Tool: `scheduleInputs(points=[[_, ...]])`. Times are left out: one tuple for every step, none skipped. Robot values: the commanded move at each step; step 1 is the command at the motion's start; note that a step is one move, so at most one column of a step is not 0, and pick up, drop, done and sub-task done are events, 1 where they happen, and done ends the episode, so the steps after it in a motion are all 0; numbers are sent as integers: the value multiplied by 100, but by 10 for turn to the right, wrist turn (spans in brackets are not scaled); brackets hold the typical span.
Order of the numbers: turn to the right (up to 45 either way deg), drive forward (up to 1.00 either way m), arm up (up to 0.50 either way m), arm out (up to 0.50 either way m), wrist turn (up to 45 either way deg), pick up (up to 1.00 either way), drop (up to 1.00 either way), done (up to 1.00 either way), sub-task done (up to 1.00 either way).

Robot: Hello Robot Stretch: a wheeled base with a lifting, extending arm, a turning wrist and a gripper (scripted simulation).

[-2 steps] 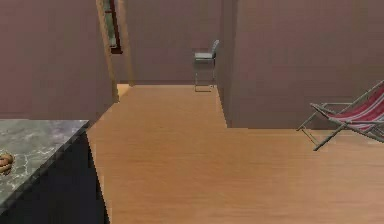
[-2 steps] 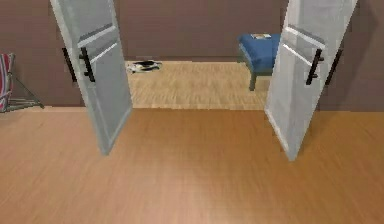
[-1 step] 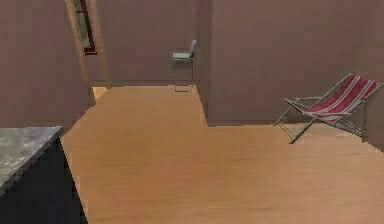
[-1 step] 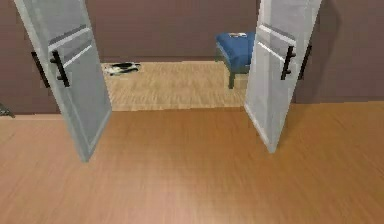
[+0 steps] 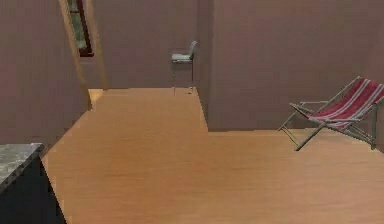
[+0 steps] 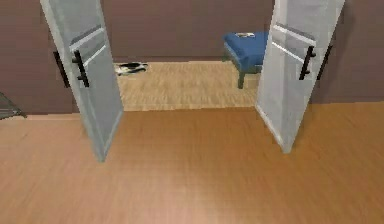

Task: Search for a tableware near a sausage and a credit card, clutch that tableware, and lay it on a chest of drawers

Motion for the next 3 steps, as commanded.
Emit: scheduleInputs(points=[[-450, 0, 0, 0, 0, 0, 0, 0, 0], [-450, 0, 0, 0, 0, 0, 0, 0, 0], [-450, 0, 0, 0, 0, 0, 0, 0, 0]])
